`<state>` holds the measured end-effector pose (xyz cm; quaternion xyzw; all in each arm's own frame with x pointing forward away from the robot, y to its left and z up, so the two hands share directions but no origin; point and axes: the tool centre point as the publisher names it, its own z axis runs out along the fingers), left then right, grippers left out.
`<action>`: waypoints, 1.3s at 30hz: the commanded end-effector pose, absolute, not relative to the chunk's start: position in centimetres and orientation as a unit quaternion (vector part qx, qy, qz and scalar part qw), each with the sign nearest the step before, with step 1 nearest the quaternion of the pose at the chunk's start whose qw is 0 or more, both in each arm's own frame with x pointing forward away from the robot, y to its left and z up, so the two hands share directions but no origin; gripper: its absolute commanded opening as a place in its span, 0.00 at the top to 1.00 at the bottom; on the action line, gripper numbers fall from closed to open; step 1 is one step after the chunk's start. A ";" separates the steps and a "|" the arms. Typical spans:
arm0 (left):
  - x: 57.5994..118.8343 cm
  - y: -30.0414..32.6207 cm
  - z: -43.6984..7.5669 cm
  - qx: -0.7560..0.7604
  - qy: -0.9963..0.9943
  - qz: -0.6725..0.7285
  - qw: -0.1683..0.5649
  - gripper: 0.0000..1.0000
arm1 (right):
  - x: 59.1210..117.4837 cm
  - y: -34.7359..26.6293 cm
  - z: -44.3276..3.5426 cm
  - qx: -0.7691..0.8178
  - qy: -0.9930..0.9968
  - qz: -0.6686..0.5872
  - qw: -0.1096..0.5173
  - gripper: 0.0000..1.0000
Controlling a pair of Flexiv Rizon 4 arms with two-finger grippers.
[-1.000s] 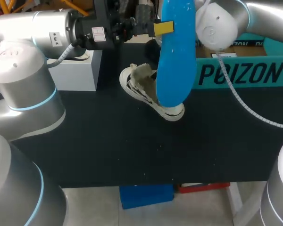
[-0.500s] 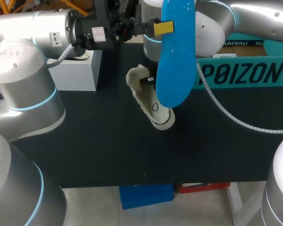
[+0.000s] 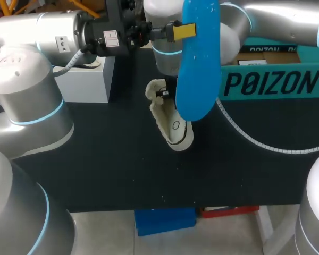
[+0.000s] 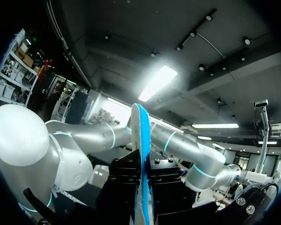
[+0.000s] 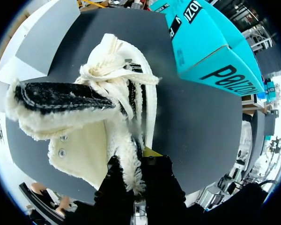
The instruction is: Take the shoe out of the shoebox, open the shoe tongue, remove and reinsert the insole, then place the shoe into the shoebox
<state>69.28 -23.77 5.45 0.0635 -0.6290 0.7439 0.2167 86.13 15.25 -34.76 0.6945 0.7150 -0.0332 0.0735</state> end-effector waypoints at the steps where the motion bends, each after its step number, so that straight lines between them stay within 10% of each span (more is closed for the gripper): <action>1: 69.2 -23.9 5.4 0.065 -0.629 0.745 0.215 1.00 | 86.6 15.6 -36.0 0.700 0.710 -0.034 0.066 1.00; 25: 69.2 -23.9 5.4 0.065 -0.629 0.745 0.215 1.00 | 86.3 15.0 -39.2 0.752 0.657 -0.033 0.039 1.00; 26: 69.2 -23.9 5.4 0.065 -0.629 0.745 0.215 1.00 | 86.3 15.0 -39.2 0.753 0.656 -0.033 0.037 0.85; 27: 69.2 -23.9 5.4 0.065 -0.629 0.745 0.215 1.00 | 86.2 15.0 -39.3 0.754 0.655 -0.033 0.034 0.09; 28: 69.2 -23.9 5.4 0.065 -0.629 0.745 0.215 1.00 | 86.0 14.9 -39.1 0.755 0.654 -0.025 0.034 0.00; 39: 69.2 -23.9 5.4 0.065 -0.629 0.745 0.215 1.00 | 85.4 14.3 -33.5 0.763 0.622 0.169 -0.043 0.00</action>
